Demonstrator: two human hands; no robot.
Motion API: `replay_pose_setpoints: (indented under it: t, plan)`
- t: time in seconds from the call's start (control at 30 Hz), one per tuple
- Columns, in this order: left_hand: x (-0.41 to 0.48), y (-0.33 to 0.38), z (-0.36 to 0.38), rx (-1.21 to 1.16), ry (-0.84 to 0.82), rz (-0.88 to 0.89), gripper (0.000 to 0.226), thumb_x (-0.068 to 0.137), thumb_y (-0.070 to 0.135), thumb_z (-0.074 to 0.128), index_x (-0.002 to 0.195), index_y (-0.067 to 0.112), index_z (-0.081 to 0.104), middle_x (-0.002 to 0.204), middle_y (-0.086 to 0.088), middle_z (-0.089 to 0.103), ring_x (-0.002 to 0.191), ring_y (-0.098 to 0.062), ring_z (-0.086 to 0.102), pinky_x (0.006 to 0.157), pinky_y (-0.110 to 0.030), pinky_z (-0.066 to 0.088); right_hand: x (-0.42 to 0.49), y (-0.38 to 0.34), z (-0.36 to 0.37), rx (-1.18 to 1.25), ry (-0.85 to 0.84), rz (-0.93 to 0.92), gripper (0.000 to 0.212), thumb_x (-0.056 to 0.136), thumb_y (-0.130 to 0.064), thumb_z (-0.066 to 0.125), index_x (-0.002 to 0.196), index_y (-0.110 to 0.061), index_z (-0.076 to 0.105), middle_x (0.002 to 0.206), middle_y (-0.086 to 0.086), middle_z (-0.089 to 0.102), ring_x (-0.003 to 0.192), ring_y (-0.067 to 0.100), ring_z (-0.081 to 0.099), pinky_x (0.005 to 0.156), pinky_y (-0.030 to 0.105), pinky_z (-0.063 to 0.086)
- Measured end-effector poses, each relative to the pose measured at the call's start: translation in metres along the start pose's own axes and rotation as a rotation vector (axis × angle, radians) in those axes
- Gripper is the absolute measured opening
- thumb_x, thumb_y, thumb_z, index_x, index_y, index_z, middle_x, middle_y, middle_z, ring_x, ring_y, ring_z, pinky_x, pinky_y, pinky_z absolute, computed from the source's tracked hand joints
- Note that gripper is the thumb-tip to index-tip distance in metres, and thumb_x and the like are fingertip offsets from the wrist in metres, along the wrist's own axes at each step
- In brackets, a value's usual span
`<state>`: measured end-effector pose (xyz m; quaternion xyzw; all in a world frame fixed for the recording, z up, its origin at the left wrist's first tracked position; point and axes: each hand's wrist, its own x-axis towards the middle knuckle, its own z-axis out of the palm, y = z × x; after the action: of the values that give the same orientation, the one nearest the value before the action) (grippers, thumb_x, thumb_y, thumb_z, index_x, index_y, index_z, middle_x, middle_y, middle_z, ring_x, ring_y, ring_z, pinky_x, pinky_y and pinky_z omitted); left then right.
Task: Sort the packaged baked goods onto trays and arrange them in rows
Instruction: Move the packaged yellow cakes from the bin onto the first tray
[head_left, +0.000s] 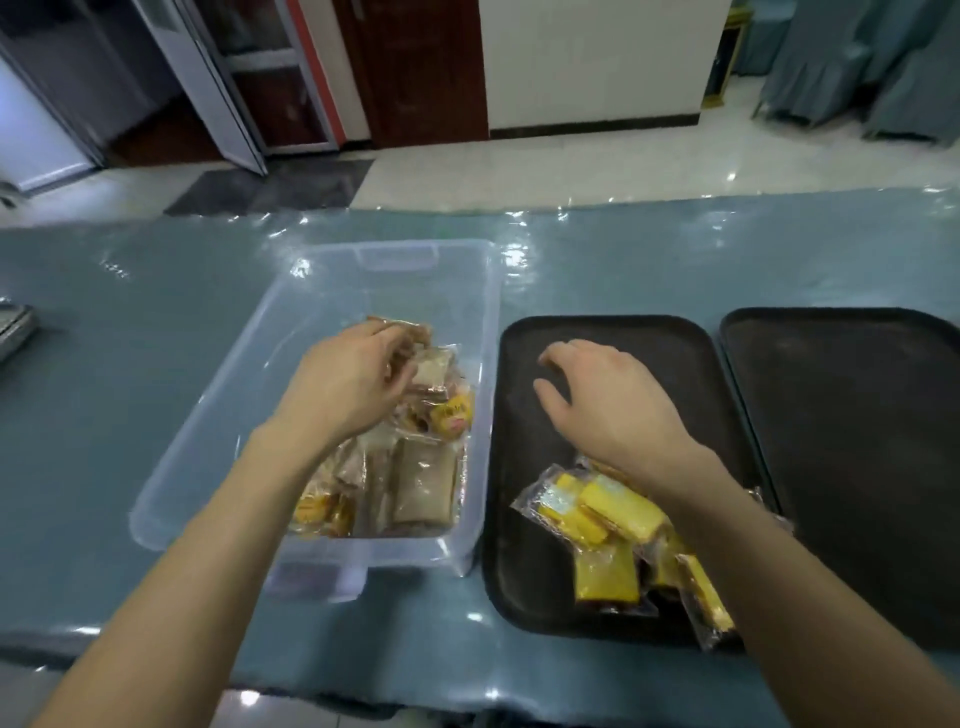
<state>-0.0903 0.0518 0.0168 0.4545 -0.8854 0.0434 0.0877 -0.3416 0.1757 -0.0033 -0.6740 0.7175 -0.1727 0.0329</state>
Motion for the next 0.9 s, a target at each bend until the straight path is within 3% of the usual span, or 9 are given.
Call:
replay_pose_setpoints:
  t: [0.17, 0.3, 0.4, 0.47, 0.53, 0.6, 0.7, 0.8, 0.9]
  plan:
    - [0.02, -0.1, 0.025, 0.03, -0.173, -0.074, 0.04, 0.096, 0.044, 0.072, 0.134, 0.034, 0.067, 0.127, -0.002, 0.073, 0.118, -0.035, 0.07, 0.09, -0.047, 0.059, 0.075, -0.076, 0.031, 0.032, -0.032, -0.059, 0.026, 0.107, -0.035, 0.055, 0.12, -0.017, 0.069, 0.11, 0.004, 0.073, 0.099, 0.028, 0.069, 0.086, 0.046, 0.059]
    - [0.047, -0.142, 0.048, 0.079, -0.287, -0.009, 0.075, 0.084, 0.048, 0.083, 0.15, 0.027, 0.054, 0.139, -0.006, 0.063, 0.129, -0.034, 0.062, 0.098, -0.048, 0.057, 0.129, -0.105, 0.078, -0.045, -0.224, 0.015, 0.027, 0.105, -0.027, 0.057, 0.127, -0.014, 0.066, 0.119, 0.009, 0.071, 0.103, 0.03, 0.067, 0.087, 0.042, 0.058]
    - [0.075, -0.154, 0.072, 0.156, -0.33, 0.107, 0.111, 0.072, 0.052, 0.093, 0.163, 0.027, 0.035, 0.157, -0.01, 0.047, 0.144, -0.035, 0.052, 0.109, -0.05, 0.053, 0.135, -0.108, 0.114, -0.068, -0.422, 0.113, 0.03, 0.101, -0.023, 0.063, 0.13, -0.015, 0.065, 0.125, 0.009, 0.069, 0.107, 0.028, 0.066, 0.091, 0.042, 0.059]
    - [0.095, -0.157, 0.089, 0.228, -0.343, 0.189, 0.133, 0.068, 0.062, 0.095, 0.171, 0.027, 0.018, 0.17, -0.014, 0.032, 0.157, -0.036, 0.037, 0.12, -0.053, 0.041, 0.131, -0.104, 0.128, -0.069, -0.557, 0.15, 0.024, 0.099, -0.026, 0.07, 0.12, -0.016, 0.069, 0.12, 0.008, 0.07, 0.104, 0.027, 0.067, 0.093, 0.041, 0.059]
    - [0.113, -0.157, 0.107, 0.318, -0.366, 0.298, 0.146, 0.066, 0.069, 0.093, 0.174, 0.03, 0.002, 0.177, -0.015, 0.017, 0.164, -0.035, 0.023, 0.128, -0.057, 0.031, 0.131, -0.099, 0.131, -0.056, -0.578, 0.18, 0.022, 0.099, -0.028, 0.071, 0.117, -0.014, 0.07, 0.117, 0.007, 0.071, 0.101, 0.026, 0.068, 0.094, 0.041, 0.06]
    - [0.126, -0.154, 0.129, 0.414, -0.407, 0.42, 0.15, 0.071, 0.064, 0.093, 0.172, 0.033, -0.014, 0.18, -0.015, 0.003, 0.166, -0.037, 0.013, 0.131, -0.062, 0.024, 0.132, -0.095, 0.131, -0.04, -0.55, 0.216, 0.028, 0.1, -0.026, 0.068, 0.126, -0.015, 0.069, 0.121, 0.007, 0.07, 0.106, 0.026, 0.069, 0.098, 0.045, 0.061]
    - [0.14, -0.154, 0.155, 0.476, -0.406, 0.565, 0.135, 0.088, 0.049, 0.083, 0.168, 0.037, -0.025, 0.18, -0.017, 0.003, 0.162, -0.04, 0.022, 0.126, -0.059, 0.034, 0.133, -0.094, 0.132, -0.051, -0.6, 0.219, 0.029, 0.103, -0.028, 0.067, 0.129, -0.015, 0.068, 0.122, 0.008, 0.069, 0.107, 0.026, 0.068, 0.1, 0.046, 0.06]
    - [0.152, -0.159, 0.162, 0.397, -0.366, 0.604, 0.126, 0.087, 0.056, 0.083, 0.17, 0.041, -0.011, 0.173, -0.015, 0.023, 0.142, -0.036, 0.049, 0.103, -0.047, 0.055, 0.133, -0.093, 0.132, -0.013, -0.608, 0.233, 0.029, 0.104, -0.029, 0.066, 0.129, -0.014, 0.069, 0.12, 0.009, 0.07, 0.107, 0.027, 0.069, 0.1, 0.047, 0.06]
    - [0.153, -0.155, 0.163, 0.352, -0.37, 0.577, 0.126, 0.081, 0.056, 0.087, 0.168, 0.04, -0.002, 0.156, -0.012, 0.037, 0.125, -0.032, 0.057, 0.091, -0.044, 0.059, 0.135, -0.092, 0.134, -0.001, -0.592, 0.239, 0.029, 0.106, -0.029, 0.065, 0.13, -0.015, 0.068, 0.12, 0.008, 0.07, 0.106, 0.026, 0.069, 0.1, 0.046, 0.061]
